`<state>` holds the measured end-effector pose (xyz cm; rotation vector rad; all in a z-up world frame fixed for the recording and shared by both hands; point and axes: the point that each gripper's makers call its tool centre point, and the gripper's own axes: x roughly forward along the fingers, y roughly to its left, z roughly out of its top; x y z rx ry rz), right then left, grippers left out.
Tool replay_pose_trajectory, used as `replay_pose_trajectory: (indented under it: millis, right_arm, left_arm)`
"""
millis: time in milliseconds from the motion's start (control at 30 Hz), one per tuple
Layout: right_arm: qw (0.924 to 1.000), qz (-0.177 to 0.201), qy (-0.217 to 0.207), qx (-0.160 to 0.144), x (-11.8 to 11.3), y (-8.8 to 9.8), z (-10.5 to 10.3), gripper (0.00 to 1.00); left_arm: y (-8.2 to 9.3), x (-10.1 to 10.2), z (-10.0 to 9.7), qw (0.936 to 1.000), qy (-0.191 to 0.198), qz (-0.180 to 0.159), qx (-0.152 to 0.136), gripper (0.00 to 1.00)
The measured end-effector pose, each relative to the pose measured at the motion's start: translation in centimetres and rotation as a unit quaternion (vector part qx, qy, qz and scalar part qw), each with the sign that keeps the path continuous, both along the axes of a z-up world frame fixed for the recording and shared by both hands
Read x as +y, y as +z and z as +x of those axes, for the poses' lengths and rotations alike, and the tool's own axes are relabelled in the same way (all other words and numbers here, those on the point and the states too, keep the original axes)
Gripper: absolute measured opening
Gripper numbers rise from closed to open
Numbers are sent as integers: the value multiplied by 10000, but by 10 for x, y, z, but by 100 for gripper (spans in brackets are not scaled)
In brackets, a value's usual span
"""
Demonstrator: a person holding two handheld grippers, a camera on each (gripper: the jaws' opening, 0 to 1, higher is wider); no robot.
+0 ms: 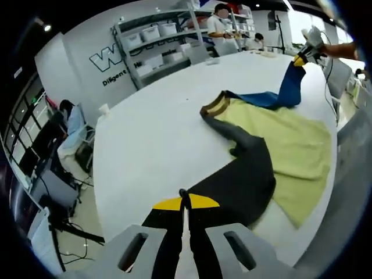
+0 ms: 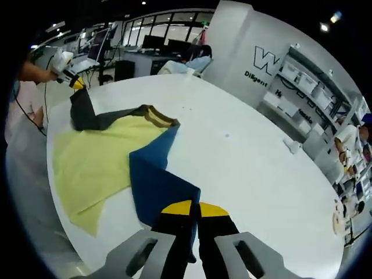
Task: Fold the garment on the visible template until the final outline fits inside the template.
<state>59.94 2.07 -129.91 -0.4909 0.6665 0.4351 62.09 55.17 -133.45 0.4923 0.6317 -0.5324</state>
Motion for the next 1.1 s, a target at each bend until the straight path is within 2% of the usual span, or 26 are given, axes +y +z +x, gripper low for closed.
replay_pose_trajectory:
  millis: [167,267,767,1100]
  right_arm:
    - [9995,60,-298,-39,-17,8,4,0]
    - [9976,340,-610,-42,-28,13,6,0]
    - [9931,340,-1114,-131,-67,23,4,0]
    - [9876,442,-1490,-225,-96,34,10,0]
  left_arm:
    - [9,13,9,9998,118,58,-114,1]
    - [13,20,13,9996,215,61,-162,1]
    - [35,55,22,9963,778,49,-359,1]
    - [37,79,25,9937,1039,161,-382,1]
